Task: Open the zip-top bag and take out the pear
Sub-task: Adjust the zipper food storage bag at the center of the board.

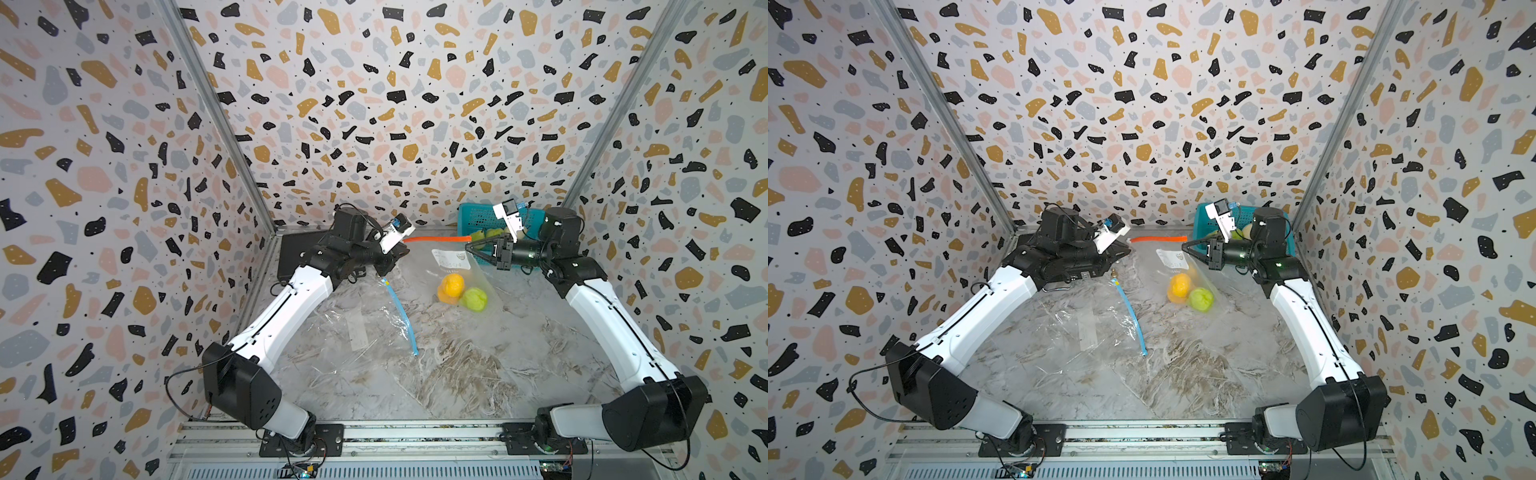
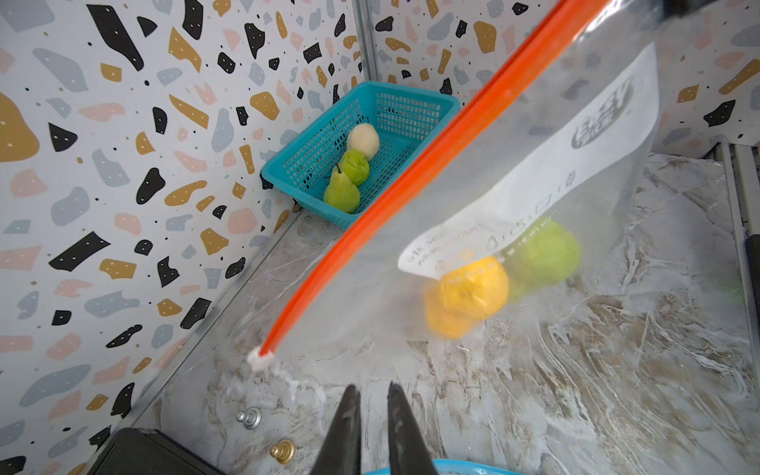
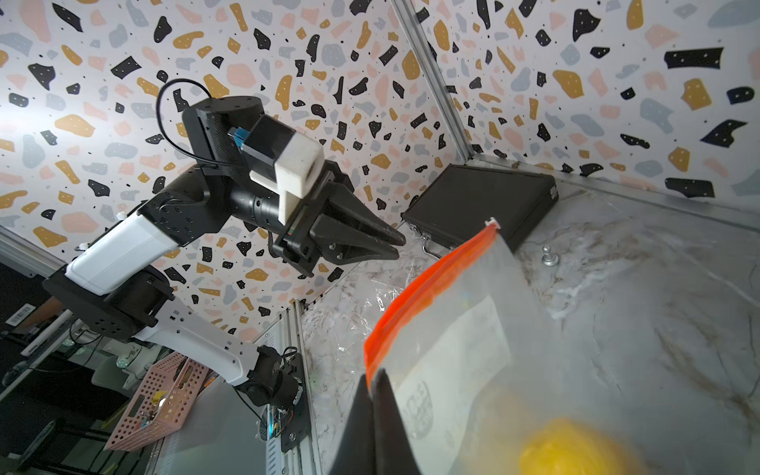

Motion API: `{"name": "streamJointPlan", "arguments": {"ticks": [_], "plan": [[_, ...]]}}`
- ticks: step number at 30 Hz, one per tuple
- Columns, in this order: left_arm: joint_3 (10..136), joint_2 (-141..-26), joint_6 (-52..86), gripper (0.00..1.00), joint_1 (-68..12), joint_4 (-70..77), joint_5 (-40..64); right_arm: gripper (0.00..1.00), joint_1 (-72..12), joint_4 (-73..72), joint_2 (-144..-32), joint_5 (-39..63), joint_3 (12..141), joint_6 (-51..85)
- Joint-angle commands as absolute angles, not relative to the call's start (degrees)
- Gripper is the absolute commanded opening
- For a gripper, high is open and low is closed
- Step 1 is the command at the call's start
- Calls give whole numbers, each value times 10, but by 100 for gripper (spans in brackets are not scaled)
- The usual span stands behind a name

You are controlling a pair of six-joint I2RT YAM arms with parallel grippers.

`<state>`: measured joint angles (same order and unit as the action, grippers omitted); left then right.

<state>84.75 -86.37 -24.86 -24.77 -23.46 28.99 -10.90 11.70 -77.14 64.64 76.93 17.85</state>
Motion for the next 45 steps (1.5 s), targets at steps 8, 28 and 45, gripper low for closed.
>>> {"name": "streamJointPlan", "arguments": {"ticks": [8,28,45], "plan": [[766,-834,-200,53,-230,-115,304,0,-129,171,-736,618,673,79],[554,-812,-227,69,-206,93,423,0,-178,265,-511,488,513,93],[616,-850,-314,69,-238,-9,405,0,-189,272,-519,483,513,91]]}}
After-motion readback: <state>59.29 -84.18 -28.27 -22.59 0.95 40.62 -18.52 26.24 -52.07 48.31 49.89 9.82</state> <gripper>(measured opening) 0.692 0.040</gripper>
